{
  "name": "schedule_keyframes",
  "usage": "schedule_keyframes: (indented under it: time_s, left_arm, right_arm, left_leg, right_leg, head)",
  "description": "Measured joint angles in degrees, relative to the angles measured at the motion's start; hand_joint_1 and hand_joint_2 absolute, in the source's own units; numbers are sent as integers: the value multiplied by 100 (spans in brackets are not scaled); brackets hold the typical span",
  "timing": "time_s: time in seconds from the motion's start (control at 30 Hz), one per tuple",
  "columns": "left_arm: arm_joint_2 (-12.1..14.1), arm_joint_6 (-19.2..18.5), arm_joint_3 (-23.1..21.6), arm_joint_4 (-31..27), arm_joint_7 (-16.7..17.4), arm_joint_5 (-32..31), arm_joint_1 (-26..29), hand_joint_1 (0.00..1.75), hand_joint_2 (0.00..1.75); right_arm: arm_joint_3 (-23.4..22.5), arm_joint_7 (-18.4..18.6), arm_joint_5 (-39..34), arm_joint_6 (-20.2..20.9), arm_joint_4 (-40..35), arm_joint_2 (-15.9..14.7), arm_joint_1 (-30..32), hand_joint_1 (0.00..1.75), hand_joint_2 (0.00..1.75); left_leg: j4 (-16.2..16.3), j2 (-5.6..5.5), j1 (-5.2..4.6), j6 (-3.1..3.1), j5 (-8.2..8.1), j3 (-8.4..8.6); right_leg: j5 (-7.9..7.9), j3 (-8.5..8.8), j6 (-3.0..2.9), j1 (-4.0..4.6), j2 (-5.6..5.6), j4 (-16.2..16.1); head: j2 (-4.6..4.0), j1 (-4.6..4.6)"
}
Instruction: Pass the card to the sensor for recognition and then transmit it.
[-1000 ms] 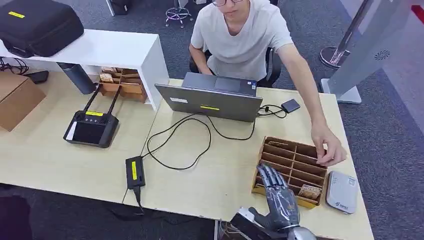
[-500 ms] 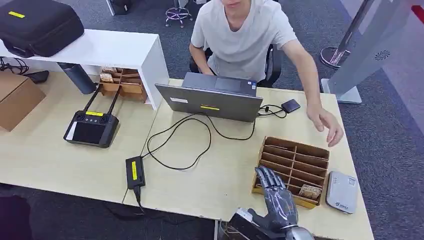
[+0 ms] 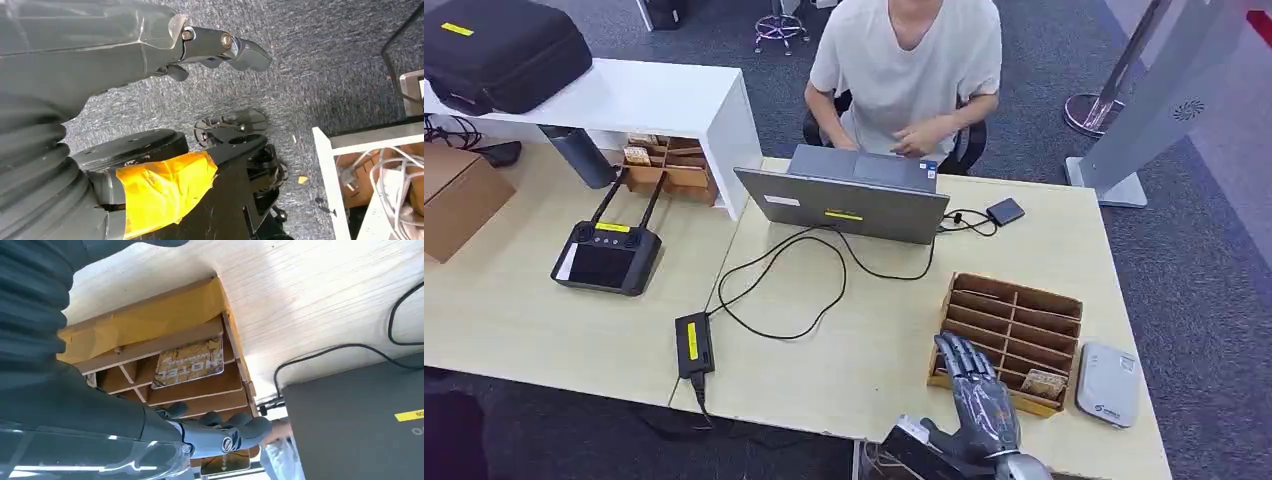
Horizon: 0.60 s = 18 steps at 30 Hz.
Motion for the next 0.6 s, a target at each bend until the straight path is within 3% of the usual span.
schedule_keyframes:
  time_s: [0.03, 0.07, 0.1, 0.17, 0.2, 0.37, 0.6]
  left_arm:
    - [2, 0, 0, -2, 0, -2, 1, 0, 175]
    - [4, -2, 0, -2, -2, 0, 3, 0, 175]
    - [4, -2, 0, -2, -7, 0, 6, 0, 175]
    - [7, -4, 0, -2, -13, 0, 8, 0, 175]
    - [7, -11, 0, -2, -13, -2, 7, 0, 175]
    - [4, 4, 0, -20, 2, -17, -1, 0, 175]
    - [9, 24, 0, -50, 20, -35, 8, 0, 175]
  right_arm:
    - [0, -2, -2, -4, 0, 0, 0, 0, 175]
    - [-2, -2, -9, -20, 2, 0, 2, 16, 175]
    - [-2, -2, -15, -24, 4, 0, 4, 84, 175]
    - [-2, -4, -18, -28, 20, 0, 7, 145, 175]
    - [-2, -7, -15, -26, 20, 0, 5, 166, 175]
    - [-2, 22, -4, 0, 15, 2, 2, 136, 175]
    - [-4, 33, -83, 9, 4, 0, -1, 124, 175]
  left_leg:
    - [0, 0, 0, 0, 0, 0]
    - [0, 0, 0, 0, 0, 0]
    - [0, 1, 0, 0, 0, 1]
    - [0, 0, 0, 0, 0, 0]
    - [0, 0, 0, 0, 0, 0]
    - [0, 1, 0, 0, 0, 0]
    - [0, 0, 0, 0, 0, 1]
  right_leg:
    - [0, 0, 0, 0, 0, 0]
    - [0, 0, 0, 0, 0, 0]
    - [0, 0, 0, 0, 0, 0]
    - [0, 0, 0, 0, 0, 0]
    - [0, 0, 0, 0, 0, 0]
    - [0, 0, 0, 0, 0, 0]
    - [0, 0, 0, 0, 0, 0]
  head:
    - [0, 0]
    - [0, 0]
    - [0, 0]
    - [0, 0]
    - [0, 0]
    - [0, 0]
    - [0, 0]
